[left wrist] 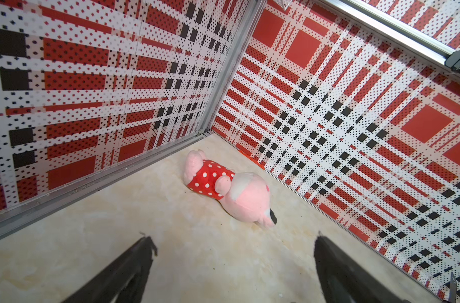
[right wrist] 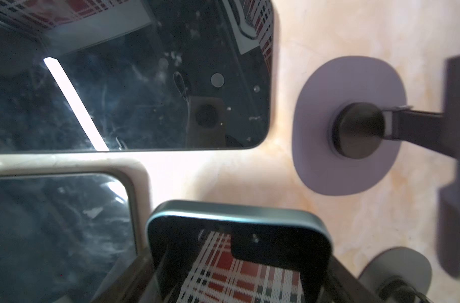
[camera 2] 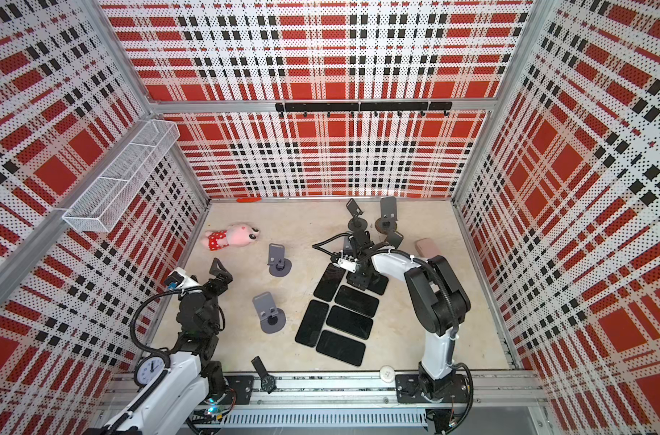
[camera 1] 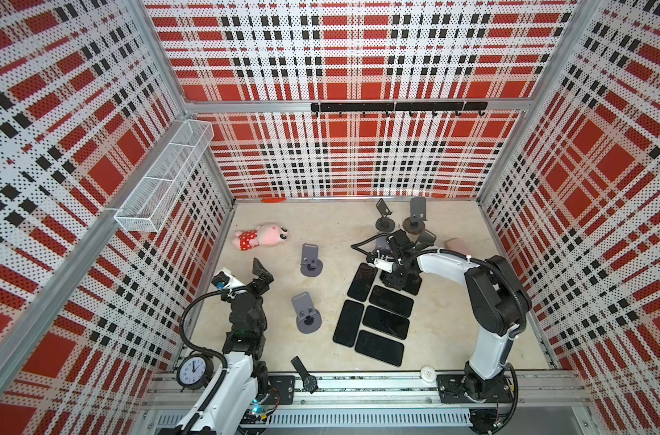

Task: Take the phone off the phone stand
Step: 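Carry the phone toward the flat phones and lower it with the right gripper, then lower the black phone flat beside the other phones and open the right gripper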

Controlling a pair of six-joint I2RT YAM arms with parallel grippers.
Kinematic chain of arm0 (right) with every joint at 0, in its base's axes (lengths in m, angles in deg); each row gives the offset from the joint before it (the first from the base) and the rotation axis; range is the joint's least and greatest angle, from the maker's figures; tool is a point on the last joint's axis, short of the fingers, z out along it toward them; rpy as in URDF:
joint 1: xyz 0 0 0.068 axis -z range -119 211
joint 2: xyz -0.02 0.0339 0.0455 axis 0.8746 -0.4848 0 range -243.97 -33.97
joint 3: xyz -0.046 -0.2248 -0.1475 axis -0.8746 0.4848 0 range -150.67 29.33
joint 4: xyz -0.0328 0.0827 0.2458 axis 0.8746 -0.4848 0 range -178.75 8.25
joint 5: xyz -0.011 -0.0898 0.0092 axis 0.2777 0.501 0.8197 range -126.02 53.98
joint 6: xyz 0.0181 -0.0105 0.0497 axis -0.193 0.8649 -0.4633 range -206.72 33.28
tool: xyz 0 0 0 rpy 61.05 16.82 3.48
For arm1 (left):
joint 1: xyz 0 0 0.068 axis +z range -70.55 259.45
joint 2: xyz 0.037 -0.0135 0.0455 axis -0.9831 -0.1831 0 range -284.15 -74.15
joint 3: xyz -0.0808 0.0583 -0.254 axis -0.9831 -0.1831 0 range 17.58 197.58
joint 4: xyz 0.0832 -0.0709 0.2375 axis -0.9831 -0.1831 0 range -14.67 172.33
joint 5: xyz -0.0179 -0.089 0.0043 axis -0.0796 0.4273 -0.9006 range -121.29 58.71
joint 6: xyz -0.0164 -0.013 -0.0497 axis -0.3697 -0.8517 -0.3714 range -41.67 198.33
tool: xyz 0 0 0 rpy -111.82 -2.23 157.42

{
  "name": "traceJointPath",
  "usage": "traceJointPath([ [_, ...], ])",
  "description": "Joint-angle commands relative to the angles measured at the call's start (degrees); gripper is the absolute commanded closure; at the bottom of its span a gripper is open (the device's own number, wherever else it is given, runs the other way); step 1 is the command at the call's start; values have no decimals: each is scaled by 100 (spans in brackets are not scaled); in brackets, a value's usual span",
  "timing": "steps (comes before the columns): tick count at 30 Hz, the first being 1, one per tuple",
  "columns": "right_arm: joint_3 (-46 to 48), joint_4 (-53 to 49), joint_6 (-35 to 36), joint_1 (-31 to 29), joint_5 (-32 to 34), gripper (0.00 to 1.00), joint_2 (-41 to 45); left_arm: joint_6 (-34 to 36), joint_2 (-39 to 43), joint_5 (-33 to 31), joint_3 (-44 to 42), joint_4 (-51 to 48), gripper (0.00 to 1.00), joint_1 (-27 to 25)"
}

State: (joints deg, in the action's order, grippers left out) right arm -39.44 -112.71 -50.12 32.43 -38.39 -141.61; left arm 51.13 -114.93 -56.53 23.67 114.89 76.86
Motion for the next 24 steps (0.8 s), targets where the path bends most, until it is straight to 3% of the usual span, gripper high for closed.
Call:
traceJointPath([
  [1, -207, -307, 149, 34, -121, 27, -265, -40, 3, 71, -37, 53, 2, 63],
  [24, -656, -1097, 132, 79, -339, 24, -743, -163, -3, 152, -55, 57, 2, 100],
])
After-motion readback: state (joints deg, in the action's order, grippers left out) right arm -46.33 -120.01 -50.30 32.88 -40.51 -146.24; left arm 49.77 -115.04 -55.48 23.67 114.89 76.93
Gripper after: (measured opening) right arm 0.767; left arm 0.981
